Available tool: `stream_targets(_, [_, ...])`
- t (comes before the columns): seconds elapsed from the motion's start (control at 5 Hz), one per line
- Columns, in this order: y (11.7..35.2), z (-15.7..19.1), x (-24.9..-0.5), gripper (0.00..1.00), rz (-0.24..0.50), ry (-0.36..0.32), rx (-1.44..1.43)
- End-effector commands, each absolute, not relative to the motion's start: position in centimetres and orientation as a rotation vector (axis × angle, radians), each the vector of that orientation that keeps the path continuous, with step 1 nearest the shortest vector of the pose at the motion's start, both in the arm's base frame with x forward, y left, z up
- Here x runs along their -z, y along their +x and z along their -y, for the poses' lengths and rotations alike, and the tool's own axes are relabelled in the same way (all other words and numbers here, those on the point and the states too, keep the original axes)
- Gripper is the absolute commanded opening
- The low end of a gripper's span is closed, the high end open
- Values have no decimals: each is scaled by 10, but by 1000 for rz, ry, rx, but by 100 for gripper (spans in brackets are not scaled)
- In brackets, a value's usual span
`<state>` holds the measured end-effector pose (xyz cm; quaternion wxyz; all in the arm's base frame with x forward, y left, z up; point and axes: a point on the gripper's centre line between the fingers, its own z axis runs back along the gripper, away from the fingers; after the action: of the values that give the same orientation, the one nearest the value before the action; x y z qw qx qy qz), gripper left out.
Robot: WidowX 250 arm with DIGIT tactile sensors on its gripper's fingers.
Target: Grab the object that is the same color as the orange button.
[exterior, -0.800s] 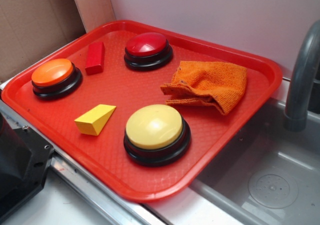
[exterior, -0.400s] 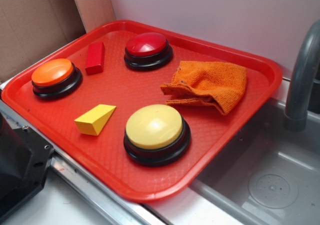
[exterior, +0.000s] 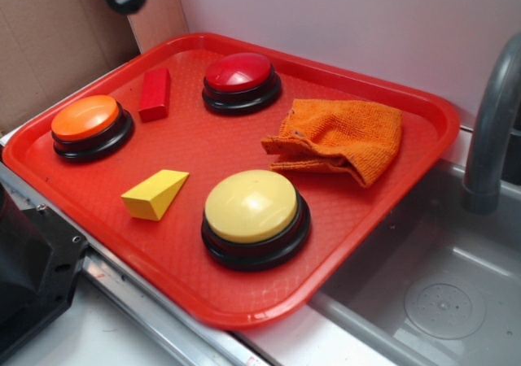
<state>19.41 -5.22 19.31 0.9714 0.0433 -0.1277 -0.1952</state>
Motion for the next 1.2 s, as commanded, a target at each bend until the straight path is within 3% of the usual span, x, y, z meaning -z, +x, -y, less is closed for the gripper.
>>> stream_targets(0.0, [249,80,-112,100,291,60,569])
stream_targets(0.4, [270,98,-75,100,297,-9,637])
stream_targets(1.0, [273,102,-28,100,262,-209,580])
